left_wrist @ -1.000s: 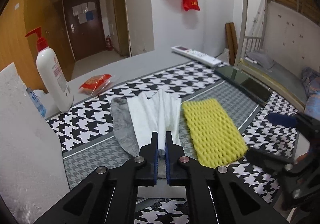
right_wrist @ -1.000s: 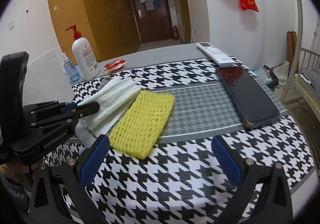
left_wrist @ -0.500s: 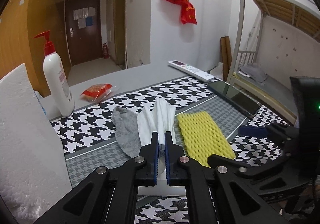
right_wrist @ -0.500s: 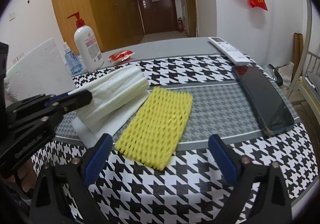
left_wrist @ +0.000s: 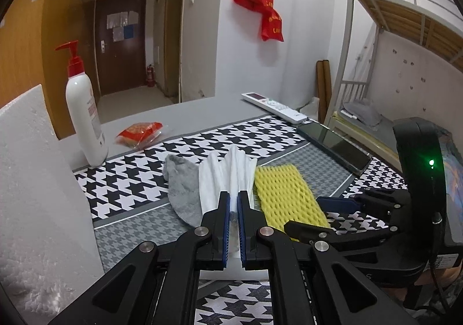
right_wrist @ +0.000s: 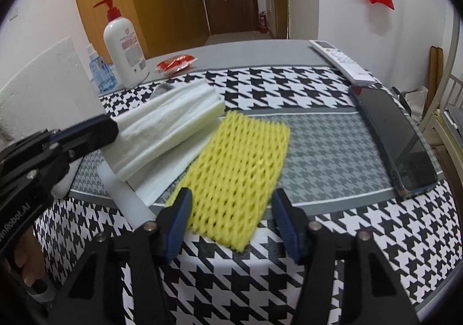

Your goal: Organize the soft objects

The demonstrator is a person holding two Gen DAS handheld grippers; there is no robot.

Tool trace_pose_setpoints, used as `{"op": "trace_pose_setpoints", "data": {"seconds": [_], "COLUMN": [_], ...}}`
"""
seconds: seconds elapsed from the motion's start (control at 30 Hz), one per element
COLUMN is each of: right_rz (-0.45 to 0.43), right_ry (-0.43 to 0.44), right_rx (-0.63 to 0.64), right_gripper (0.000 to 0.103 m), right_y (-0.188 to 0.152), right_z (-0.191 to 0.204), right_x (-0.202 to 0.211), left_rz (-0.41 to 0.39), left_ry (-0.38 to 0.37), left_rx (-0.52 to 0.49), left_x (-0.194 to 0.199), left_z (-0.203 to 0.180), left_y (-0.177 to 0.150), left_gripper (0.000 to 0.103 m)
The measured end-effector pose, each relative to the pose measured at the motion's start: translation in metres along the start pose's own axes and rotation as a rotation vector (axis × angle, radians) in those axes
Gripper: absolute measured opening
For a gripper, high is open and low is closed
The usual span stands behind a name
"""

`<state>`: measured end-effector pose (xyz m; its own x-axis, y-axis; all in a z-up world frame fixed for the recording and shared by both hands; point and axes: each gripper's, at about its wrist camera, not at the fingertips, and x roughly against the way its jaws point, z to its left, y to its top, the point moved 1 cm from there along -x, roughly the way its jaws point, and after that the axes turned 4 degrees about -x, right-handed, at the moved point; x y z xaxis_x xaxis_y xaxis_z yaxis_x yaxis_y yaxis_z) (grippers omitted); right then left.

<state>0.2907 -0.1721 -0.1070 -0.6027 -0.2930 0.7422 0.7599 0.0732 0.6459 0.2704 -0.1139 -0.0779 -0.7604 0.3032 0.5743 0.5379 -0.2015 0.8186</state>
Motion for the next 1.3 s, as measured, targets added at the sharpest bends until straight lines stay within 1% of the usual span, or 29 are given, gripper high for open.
{"op": "trace_pose_setpoints", "data": {"seconds": [0.1, 0.13, 0.17, 0.2, 0.23, 0.27, 0.3, 0.33, 0.37, 0.5, 0.6, 0.77, 0.97, 1.03, 1.1, 1.13, 1.17, 1.23, 1.27, 1.3], "right_rz": [0.001, 0.003, 0.003, 0.004, 0.001, -0.002, -0.006, -0.010, -0.015, -0.023, -0.032, -0.038, -0.034, -0.033, -0.032, -0.030, -0.028, -0.026, -0.027, -0.026], "right_ry": [0.001, 0.003, 0.004, 0.006, 0.007, 0.008, 0.006, 0.001, -0.003, -0.022, -0.037, -0.063, -0.067, -0.059, -0.061, -0.058, -0.056, -0.060, -0.057, -0.053], "right_rx": [0.008, 0.013, 0.016, 0.020, 0.022, 0.020, 0.017, 0.016, 0.009, -0.017, -0.038, -0.076, -0.075, -0.084, -0.090, -0.101, -0.108, -0.115, -0.120, -0.124], "right_gripper": [0.057, 0.054, 0.048, 0.046, 0.040, 0.032, 0.028, 0.019, 0.014, 0.014, 0.014, 0.014, 0.014, 0.014, 0.015, 0.021, 0.024, 0.034, 0.038, 0.039], "right_y": [0.000, -0.001, -0.001, -0.001, -0.002, -0.001, -0.001, -0.001, -0.001, -0.005, -0.011, -0.019, -0.026, -0.026, -0.027, -0.027, -0.027, -0.027, -0.027, -0.028], "right_z": [0.002, 0.003, 0.004, 0.005, 0.006, 0.006, 0.006, 0.005, 0.003, -0.009, -0.019, -0.035, -0.037, -0.039, -0.040, -0.042, -0.043, -0.045, -0.046, -0.047], "right_x": [-0.002, -0.003, -0.004, -0.004, -0.004, -0.003, -0.001, 0.000, 0.003, 0.010, 0.019, 0.031, 0.034, 0.034, 0.034, 0.035, 0.035, 0.035, 0.036, 0.036], "left_rz": [0.010, 0.010, 0.011, 0.011, 0.014, 0.017, 0.016, 0.011, 0.004, 0.017, 0.034, 0.062, 0.104, 0.120, 0.142, 0.151, 0.159, 0.164, 0.162, 0.159], "left_ry": [0.003, 0.005, 0.007, 0.012, 0.019, 0.022, 0.022, 0.021, 0.018, 0.006, 0.007, 0.037, 0.070, 0.067, 0.068, 0.068, 0.060, 0.056, 0.059, 0.061], "left_rx": [-0.005, -0.006, -0.006, -0.005, -0.005, -0.003, 0.004, 0.007, 0.001, -0.039, -0.067, -0.091, -0.125, -0.124, -0.117, -0.115, -0.114, -0.115, -0.114, -0.111], "left_x": [-0.002, -0.002, -0.001, -0.001, -0.002, -0.002, -0.001, 0.000, 0.002, -0.002, -0.007, -0.016, -0.026, -0.029, -0.034, -0.035, -0.037, -0.038, -0.037, -0.037], "left_z": [0.000, 0.000, 0.000, 0.000, 0.000, 0.001, 0.001, 0.001, 0.000, -0.009, -0.014, -0.019, -0.025, -0.024, -0.022, -0.022, -0.022, -0.021, -0.021, -0.021], "left_y": [-0.001, -0.001, -0.001, -0.001, -0.001, -0.001, -0.001, -0.001, -0.001, -0.003, -0.005, -0.007, -0.009, -0.010, -0.010, -0.011, -0.011, -0.011, -0.011, -0.010], "left_gripper": [0.007, 0.009, 0.011, 0.018, 0.033, 0.042, 0.055, 0.061, 0.062, 0.066, 0.066, 0.066, 0.065, 0.048, 0.044, 0.043, 0.042, 0.034, 0.031, 0.026]}}
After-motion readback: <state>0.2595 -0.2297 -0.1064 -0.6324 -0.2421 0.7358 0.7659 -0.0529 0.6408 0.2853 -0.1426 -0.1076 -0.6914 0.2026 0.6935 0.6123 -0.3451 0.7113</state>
